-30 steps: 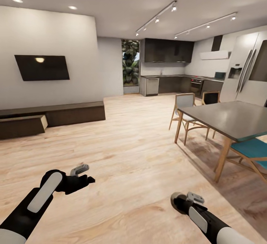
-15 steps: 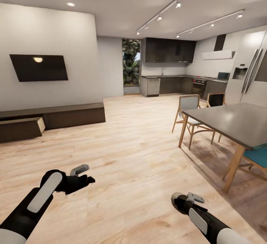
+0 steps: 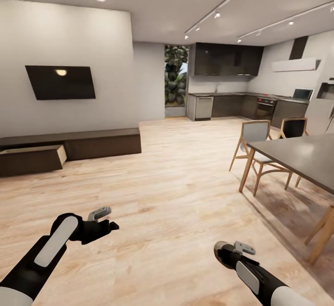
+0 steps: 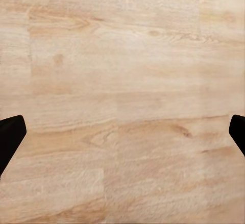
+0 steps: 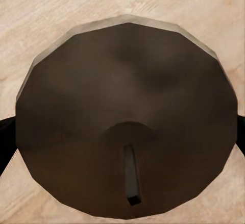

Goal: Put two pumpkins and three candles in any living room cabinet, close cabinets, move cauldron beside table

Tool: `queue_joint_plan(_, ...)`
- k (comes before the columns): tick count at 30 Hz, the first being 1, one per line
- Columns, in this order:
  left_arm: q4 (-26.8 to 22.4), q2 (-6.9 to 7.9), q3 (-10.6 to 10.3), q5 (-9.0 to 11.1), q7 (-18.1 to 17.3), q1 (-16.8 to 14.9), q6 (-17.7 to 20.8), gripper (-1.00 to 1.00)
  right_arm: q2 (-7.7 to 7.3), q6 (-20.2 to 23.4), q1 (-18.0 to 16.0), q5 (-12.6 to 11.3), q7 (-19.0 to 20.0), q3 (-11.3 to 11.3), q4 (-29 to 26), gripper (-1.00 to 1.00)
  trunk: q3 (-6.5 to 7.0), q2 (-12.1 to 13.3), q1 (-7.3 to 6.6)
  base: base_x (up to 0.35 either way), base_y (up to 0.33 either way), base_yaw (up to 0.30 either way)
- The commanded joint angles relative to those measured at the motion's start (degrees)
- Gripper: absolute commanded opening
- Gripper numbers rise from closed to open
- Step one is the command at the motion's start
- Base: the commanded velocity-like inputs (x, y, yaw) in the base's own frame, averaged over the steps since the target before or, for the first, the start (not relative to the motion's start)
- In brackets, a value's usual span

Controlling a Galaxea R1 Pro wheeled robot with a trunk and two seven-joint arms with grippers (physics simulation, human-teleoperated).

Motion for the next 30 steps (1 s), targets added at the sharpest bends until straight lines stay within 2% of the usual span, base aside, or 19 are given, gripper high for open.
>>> queue_joint_plan(1,0.00,0.05,-0.13,0.59,0.60,-0.05,-0.01,1.00,-0.07,0.20,-0.04,-0.30,-0.48,0.44,-0.21,-1.00,-0.16,-0.04,0.03,0.321,0.003,0.026)
queue_joint_plan(11,0.38,0.06,-0.05,0.54,0.60,-0.03,-0.01,1.00,-0.07,-0.18,-0.03,-0.24,-0.48,0.48,-0.21,-1.00,-0.94,-0.04,0.03,0.320,0.022,0.003)
queue_joint_plan(18,0.38,0.08,-0.04,0.59,0.60,-0.07,-0.01,1.00,-0.10,-3.19,0.02,-0.37,-0.48,0.49,-0.21,-1.00,-0.98,-0.04,0.03,0.311,0.131,0.015)
queue_joint_plan(30,1.03,0.11,-0.04,0.55,0.60,-0.06,-0.01,1.00,-0.07,-3.33,0.04,-0.39,-0.54,0.53,-0.21,-1.00,-0.99,-0.04,0.03,0.294,0.161,0.255)
